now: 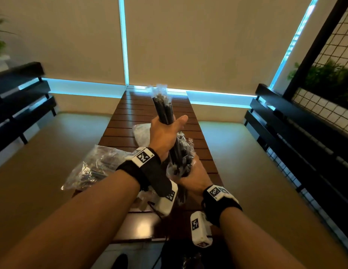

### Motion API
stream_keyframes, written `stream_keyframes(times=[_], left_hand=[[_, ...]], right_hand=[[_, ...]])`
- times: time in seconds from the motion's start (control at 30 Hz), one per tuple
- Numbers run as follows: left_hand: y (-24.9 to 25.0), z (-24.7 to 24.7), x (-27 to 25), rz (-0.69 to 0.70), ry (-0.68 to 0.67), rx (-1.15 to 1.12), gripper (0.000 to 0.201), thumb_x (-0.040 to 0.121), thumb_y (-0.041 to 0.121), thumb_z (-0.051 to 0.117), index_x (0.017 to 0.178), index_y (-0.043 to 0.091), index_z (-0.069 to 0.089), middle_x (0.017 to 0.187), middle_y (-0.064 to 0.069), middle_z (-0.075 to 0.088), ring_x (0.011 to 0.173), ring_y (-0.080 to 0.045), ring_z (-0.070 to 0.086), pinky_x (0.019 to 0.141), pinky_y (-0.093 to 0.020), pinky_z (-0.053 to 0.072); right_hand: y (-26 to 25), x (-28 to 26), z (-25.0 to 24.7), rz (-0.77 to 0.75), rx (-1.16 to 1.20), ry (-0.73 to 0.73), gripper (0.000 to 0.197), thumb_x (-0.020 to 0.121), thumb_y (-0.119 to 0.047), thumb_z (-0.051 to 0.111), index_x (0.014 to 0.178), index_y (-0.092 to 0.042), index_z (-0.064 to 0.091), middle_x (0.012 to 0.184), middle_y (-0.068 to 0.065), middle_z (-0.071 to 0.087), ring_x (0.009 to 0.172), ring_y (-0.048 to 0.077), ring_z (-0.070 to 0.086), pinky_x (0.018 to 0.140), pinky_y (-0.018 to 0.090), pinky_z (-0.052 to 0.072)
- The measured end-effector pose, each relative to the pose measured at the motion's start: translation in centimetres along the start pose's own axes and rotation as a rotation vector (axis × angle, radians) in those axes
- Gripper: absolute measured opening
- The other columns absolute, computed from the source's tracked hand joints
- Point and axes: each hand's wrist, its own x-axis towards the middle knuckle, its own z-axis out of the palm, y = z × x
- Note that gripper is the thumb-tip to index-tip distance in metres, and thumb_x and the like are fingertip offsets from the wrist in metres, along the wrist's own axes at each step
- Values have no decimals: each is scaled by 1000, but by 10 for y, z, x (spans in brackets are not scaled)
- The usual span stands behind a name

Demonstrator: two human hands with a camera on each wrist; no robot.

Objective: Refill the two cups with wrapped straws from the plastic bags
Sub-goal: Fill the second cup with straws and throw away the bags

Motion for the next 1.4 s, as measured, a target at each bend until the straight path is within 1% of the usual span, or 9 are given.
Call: stream_keyframes(times=[0.17, 0.3, 0.5, 0.63, 0.73, 0.93, 1.1, 1.27, 1.4], left_hand=[[-37, -1, -17, -72, -58, 80, 38, 80, 28, 81, 61, 21, 49, 57, 11, 52, 56, -8, 54, 65, -31, 47], [-63, -3, -19, -27, -25, 440, 45, 62, 67, 75, 62, 27, 53, 87, -5, 58, 80, -23, 63, 73, -42, 54], [-87, -16, -26, -45, -185, 699, 58, 59, 94, 53, 64, 37, 53, 86, -1, 58, 84, -24, 60, 76, -42, 54], [-70, -22, -21, -6, -210, 692, 78, 48, 98, 58, 95, 36, 56, 104, 3, 57, 92, -18, 62, 88, -48, 54], [-45, -26, -17, 150, -105, 782, 103, 50, 96, 58, 129, 32, 42, 121, 6, 42, 108, -16, 52, 99, -48, 47], [-16, -14, -15, 699, -360, 965, 70, 95, 47, 55, 155, 23, 28, 155, -7, 33, 136, -23, 39, 109, -42, 34], [-61, -32, -32, 476, -669, 1223, 76, 96, 63, 6, 158, 20, 18, 165, 0, 15, 153, -16, 1, 123, -49, 8], [-54, -30, -34, 594, -491, 1184, 76, 97, 64, 16, 159, 20, 8, 166, -2, -4, 152, -17, -12, 123, -40, -9], [-68, -31, -39, 436, -721, 1219, 80, 96, 64, 8, 158, 13, 5, 166, -4, -3, 151, -14, -13, 125, -41, 5]], right_hand=[[-11, -7, 4, 8, -158, 169, 105, 48, -69, 77, 138, -36, 33, 128, -7, 52, 115, 21, 56, 93, 48, 52], [-15, -4, 5, 12, -219, 171, 99, 53, -67, 72, 138, -36, 32, 129, -6, 51, 116, 23, 56, 90, 50, 52], [-7, 2, 16, -20, -203, 144, 76, 54, -66, 72, 121, -39, 45, 114, -14, 54, 103, 16, 60, 79, 45, 55], [14, 20, 23, -13, -187, 123, 98, 46, -82, 73, 131, -44, 40, 117, -17, 58, 106, 13, 63, 81, 47, 57], [-2, 8, 20, 10, -183, 148, 98, 45, -74, 76, 128, -38, 37, 117, -10, 57, 107, 19, 62, 84, 48, 55], [-5, 2, 19, 25, -198, 186, 93, 46, -70, 70, 124, -25, 45, 114, -7, 47, 110, 21, 55, 87, 47, 53], [2, 8, 21, -5, -258, 119, 72, 61, -68, 61, 122, -34, 46, 107, -16, 43, 100, 16, 54, 77, 45, 55], [2, 0, 15, -16, -220, 138, 62, 64, -66, 52, 111, -26, 42, 101, -14, 38, 98, 16, 49, 81, 50, 52], [5, -1, 14, 20, -209, 157, 61, 67, -56, 58, 116, -26, 38, 104, -12, 42, 100, 21, 54, 82, 52, 52]])
